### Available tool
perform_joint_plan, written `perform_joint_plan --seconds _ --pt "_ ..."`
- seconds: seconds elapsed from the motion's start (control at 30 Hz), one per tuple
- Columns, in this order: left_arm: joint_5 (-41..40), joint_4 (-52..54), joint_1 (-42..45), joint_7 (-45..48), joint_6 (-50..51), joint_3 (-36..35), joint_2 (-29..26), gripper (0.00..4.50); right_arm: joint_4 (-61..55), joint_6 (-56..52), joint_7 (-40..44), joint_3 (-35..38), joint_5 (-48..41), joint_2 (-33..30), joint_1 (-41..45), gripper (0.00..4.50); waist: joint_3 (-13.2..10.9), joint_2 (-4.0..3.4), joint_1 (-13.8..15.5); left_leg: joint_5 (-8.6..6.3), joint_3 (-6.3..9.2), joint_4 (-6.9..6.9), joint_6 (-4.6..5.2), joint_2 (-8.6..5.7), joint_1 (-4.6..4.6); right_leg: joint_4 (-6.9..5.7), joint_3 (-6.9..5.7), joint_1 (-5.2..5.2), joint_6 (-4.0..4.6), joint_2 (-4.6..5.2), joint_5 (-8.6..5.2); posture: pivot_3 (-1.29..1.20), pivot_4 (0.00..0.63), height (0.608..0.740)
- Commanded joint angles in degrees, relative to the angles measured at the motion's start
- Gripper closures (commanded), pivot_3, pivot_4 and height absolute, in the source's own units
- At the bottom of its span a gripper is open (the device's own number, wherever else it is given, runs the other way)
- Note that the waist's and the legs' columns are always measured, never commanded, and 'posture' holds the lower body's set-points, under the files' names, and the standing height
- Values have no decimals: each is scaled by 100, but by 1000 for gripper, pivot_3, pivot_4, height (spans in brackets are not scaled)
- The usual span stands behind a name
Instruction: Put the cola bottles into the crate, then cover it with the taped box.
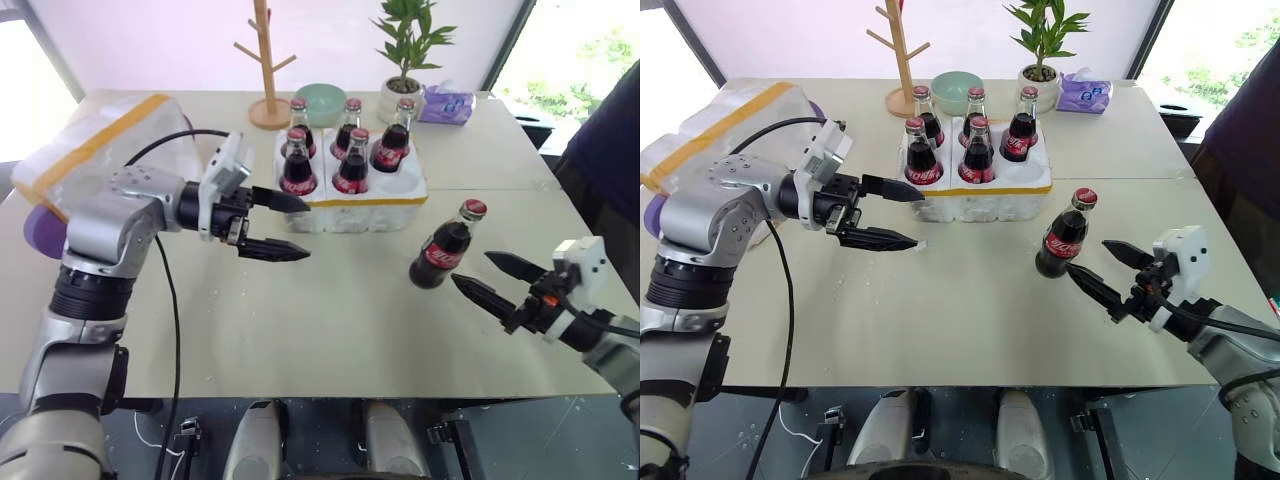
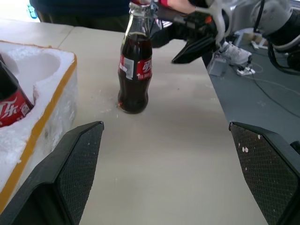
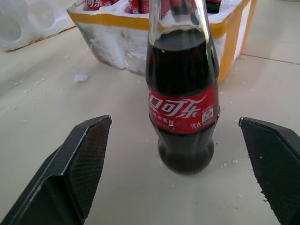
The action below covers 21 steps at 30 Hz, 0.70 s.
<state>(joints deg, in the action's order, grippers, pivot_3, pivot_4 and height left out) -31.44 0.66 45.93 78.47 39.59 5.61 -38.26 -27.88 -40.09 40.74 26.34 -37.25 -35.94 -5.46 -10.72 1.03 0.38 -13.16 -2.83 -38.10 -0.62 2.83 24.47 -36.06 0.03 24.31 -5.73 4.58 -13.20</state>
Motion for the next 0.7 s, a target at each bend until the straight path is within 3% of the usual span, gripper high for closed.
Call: perform_joint_plan --seconds 0.03,0.33,0.5,0.7 --pt "-51 152 112 -99 -36 -117 -37 11 178 294 -16 -173 45 19 282 0 0 0 -1 0 0 0 0 0 0 0 0 0 0 0 0 0 150 740" --pt "-102 233 80 -282 -35 -133 -33 11 1105 546 -167 -822 266 230 1153 0 0 0 -3 0 0 1 0 0 0 -1 0 0 -1 -2 0 0 150 740" --pt "-97 244 59 -394 -60 -177 -53 0 1026 597 -13 -859 180 146 1173 1718 0 0 22 0 1 2 0 0 1 -1 0 0 -2 -2 -1 0 150 740" --pt "-139 279 -10 -504 -24 -266 -131 0 509 -179 326 -250 -1184 -538 1971 1716 -16 -19 -2 0 -1 2 0 1 2 -1 2 4 -2 -2 0 0 150 740"
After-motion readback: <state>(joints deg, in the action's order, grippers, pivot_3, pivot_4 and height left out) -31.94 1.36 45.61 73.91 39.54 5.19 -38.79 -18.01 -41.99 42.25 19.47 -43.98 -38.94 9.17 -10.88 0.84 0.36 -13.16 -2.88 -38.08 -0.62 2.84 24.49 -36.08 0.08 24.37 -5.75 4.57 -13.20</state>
